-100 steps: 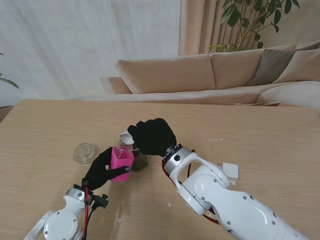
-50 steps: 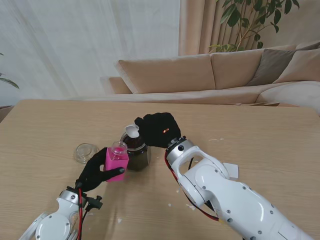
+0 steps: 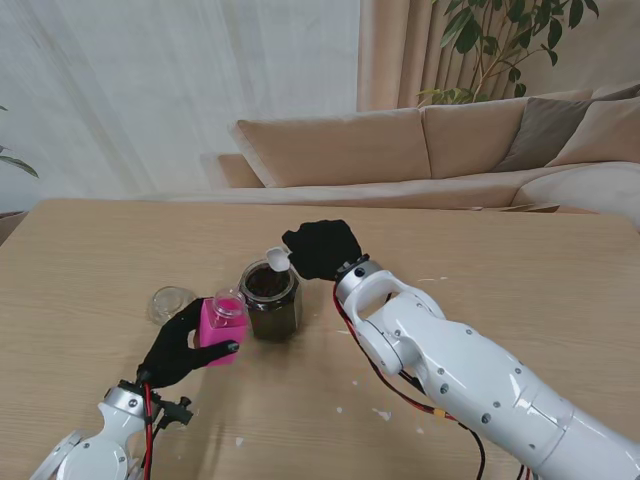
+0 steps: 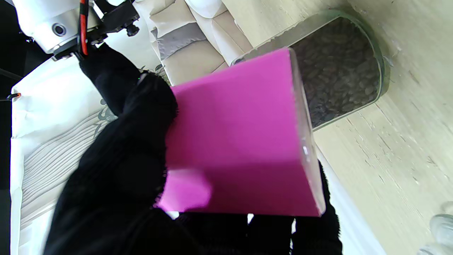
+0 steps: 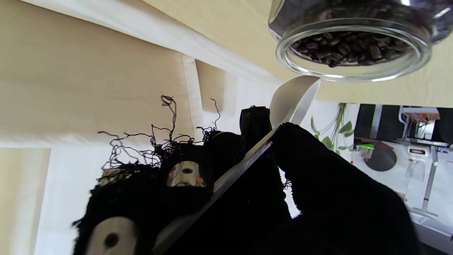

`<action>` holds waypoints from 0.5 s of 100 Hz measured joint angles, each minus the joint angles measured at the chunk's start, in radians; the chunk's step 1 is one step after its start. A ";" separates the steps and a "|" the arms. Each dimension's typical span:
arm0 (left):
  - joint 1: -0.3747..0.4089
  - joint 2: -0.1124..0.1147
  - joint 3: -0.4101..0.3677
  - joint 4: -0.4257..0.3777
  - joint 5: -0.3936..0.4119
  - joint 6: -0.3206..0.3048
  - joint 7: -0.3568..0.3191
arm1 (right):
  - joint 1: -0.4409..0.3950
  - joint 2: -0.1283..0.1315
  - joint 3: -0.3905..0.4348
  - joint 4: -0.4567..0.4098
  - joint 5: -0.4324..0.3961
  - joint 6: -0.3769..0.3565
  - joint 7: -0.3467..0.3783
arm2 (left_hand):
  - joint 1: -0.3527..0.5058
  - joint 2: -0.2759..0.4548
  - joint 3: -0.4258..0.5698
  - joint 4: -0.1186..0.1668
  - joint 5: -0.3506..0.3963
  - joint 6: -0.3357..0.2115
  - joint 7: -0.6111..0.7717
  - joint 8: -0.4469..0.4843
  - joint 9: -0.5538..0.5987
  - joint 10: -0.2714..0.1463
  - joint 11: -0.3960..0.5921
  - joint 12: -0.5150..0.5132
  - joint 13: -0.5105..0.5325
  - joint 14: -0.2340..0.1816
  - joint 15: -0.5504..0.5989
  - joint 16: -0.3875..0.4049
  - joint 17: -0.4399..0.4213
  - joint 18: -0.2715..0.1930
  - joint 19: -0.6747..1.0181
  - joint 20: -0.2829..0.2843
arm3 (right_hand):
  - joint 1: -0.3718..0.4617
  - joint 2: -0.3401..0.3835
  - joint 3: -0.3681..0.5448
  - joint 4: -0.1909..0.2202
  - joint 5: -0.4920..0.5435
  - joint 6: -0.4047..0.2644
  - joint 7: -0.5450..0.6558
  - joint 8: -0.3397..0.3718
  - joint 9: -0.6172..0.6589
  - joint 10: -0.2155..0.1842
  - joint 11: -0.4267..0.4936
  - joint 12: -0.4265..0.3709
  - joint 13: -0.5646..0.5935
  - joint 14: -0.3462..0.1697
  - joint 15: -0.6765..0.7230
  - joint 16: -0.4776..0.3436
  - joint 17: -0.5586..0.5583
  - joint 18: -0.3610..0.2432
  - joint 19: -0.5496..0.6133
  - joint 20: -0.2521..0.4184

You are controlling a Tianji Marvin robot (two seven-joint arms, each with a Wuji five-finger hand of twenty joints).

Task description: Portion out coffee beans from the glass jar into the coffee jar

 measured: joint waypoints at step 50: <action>-0.010 -0.008 -0.007 0.015 0.070 -0.013 0.048 | 0.099 -0.011 -0.082 0.104 0.051 -0.042 0.006 | 0.003 0.000 -0.006 0.000 0.000 0.000 0.000 0.000 0.000 0.000 0.000 0.000 0.000 0.000 0.000 0.000 0.000 0.000 0.000 0.000 | 0.000 0.000 0.000 0.000 0.000 0.000 0.000 0.000 0.000 -0.001 0.000 0.000 0.000 0.000 0.000 0.000 0.000 0.000 0.000 0.000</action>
